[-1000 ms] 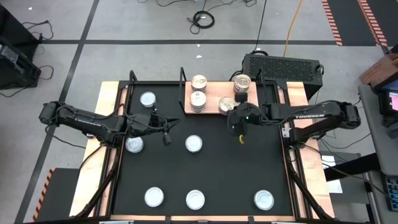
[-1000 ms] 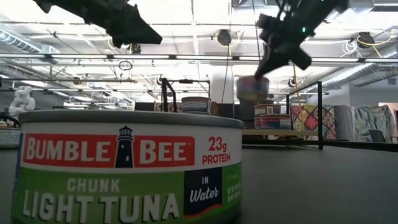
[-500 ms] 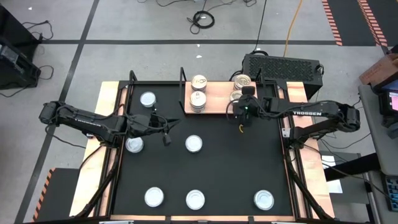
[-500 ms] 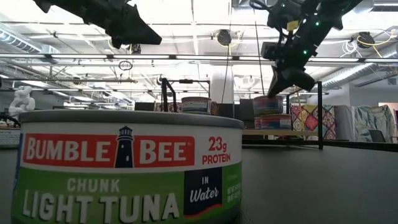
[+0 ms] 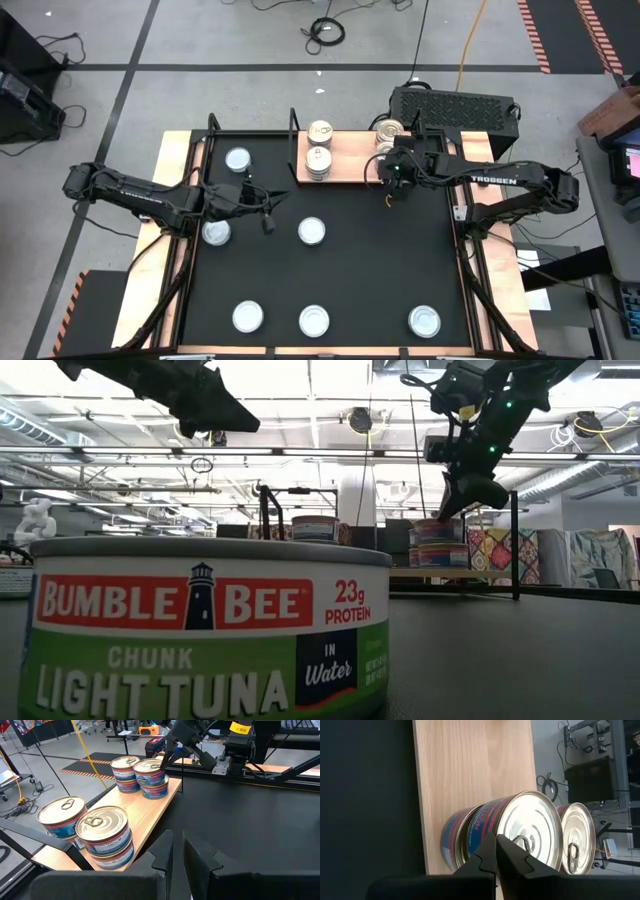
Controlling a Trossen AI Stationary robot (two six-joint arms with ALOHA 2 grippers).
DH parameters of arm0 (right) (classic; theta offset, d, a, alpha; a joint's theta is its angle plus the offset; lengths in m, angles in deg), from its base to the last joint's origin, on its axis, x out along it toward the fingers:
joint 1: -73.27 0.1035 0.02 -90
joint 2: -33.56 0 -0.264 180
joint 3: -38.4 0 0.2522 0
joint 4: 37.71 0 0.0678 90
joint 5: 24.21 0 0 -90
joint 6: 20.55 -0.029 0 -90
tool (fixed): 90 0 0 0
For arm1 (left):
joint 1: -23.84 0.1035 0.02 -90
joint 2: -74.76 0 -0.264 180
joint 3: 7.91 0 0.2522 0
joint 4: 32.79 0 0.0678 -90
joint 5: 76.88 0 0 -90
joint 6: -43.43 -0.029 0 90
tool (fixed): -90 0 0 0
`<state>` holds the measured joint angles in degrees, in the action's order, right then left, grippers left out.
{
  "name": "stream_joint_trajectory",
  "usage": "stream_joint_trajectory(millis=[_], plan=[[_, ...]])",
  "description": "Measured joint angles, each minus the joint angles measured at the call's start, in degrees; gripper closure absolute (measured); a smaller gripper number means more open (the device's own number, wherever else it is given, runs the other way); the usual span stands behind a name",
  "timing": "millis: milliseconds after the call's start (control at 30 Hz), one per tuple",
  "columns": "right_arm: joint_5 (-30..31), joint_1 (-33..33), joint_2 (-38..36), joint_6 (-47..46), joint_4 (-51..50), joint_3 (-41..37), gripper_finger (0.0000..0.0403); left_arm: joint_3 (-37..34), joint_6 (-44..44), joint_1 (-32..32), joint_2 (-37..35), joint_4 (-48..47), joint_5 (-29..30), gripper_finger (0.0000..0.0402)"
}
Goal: Stack canned seafood by type on shelf
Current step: Stack the blue pink tuna can on top of the other blue pink tuna can on the shelf
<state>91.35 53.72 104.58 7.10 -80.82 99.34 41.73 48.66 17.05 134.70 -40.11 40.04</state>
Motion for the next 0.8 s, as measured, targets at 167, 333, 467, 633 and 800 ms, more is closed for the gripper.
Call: stream_joint_trajectory(millis=[167, 333, 467, 633, 800], plan=[[-0.02, 0.0, 0.0, -0.86, -1.34, 0.0, 0.0402, 0.0, 0.02, 0.0, 0.0, -0.08, 0.0, 0.0356], [-0.04, 0.02, 0.0, -1.51, -2.51, 0.0, 0.0402, 0.0, 0.02, 0.0, 0.0, -0.11, 0.0, 0.0356], [-0.09, 0.02, 0.0, -1.51, -2.48, 0.0, 0.0402, 0.0, 0.02, 0.0, 0.0, -0.11, 0.0, 0.0356], [-0.2, 0.02, 0.0, -1.52, -2.32, 0.0, 0.0402, 0.0, 0.02, 0.0, 0.0, -0.11, 0.0, 0.0356], [-0.22, 0.02, 0.0, -1.71, -2.27, 0.0, 0.0403, 0.0, 0.04, 0.0, 0.0, -0.11, 0.0, 0.0356]])
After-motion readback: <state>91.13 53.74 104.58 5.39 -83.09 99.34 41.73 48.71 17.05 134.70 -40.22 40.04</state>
